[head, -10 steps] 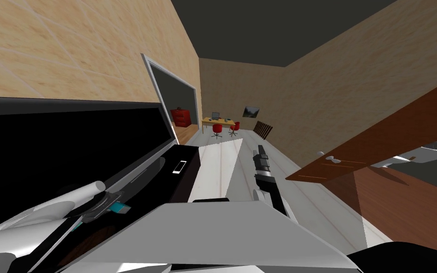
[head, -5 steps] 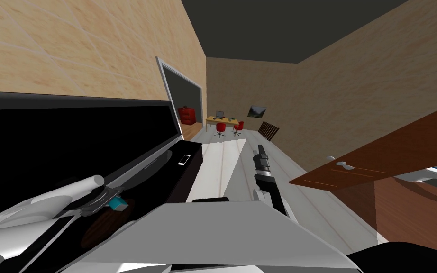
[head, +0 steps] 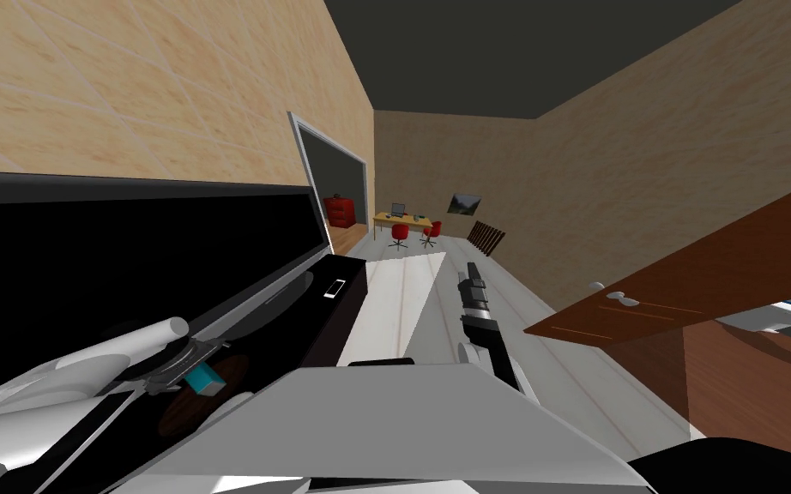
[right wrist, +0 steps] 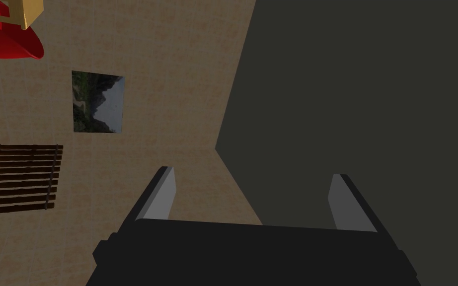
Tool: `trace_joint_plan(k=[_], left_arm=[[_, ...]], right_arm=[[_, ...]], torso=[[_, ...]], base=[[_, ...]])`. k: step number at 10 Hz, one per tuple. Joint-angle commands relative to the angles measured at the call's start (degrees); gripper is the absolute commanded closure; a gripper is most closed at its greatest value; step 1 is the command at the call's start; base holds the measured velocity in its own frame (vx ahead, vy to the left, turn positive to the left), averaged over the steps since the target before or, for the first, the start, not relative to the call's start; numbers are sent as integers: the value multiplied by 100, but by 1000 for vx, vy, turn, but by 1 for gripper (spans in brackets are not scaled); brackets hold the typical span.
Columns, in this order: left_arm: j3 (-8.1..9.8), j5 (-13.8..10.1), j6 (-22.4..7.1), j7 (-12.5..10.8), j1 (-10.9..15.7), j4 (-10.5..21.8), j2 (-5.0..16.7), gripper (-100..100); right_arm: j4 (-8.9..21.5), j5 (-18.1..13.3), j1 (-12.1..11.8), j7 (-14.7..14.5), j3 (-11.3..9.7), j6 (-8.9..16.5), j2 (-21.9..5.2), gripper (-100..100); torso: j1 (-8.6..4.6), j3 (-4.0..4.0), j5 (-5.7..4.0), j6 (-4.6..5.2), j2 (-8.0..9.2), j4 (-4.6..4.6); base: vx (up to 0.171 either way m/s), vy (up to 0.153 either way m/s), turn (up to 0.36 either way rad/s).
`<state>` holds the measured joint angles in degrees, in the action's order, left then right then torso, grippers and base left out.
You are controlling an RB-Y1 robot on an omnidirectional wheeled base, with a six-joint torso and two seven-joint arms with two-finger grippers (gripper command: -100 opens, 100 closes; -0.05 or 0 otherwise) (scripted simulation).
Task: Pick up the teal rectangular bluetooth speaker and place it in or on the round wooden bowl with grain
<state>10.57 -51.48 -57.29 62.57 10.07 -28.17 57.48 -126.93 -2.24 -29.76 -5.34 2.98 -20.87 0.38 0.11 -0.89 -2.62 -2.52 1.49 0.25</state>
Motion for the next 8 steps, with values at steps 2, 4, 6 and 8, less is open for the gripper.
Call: trace_joint_plan(k=[2, 4, 6, 8], left_arm=[[0, 0, 0, 0, 0, 0, 0, 0], [-27, -94, -252, 120, -11, -6, 106, -100], [-47, -169, -453, 217, -17, -13, 192, -100], [-38, -150, -401, 183, -32, -35, 166, 0]], right_arm=[[0, 0, 0, 0, 0, 0, 0, 0], [0, 0, -1, 0, 0, 0, 0, 0], [0, 0, -1, 0, 0, 0, 0, 0], [0, 0, -1, 0, 0, 0, 0, 0]], torso=[[0, 1, 0, 0, -1, 0], [-6, 11, -5, 6, -23, -2], [-8, 23, -5, 6, -42, -7], [-11, 16, -5, 5, -27, -5]], base=[[0, 0, 0], [83, -8, -46], [103, -23, -38], [26, -10, -2]])
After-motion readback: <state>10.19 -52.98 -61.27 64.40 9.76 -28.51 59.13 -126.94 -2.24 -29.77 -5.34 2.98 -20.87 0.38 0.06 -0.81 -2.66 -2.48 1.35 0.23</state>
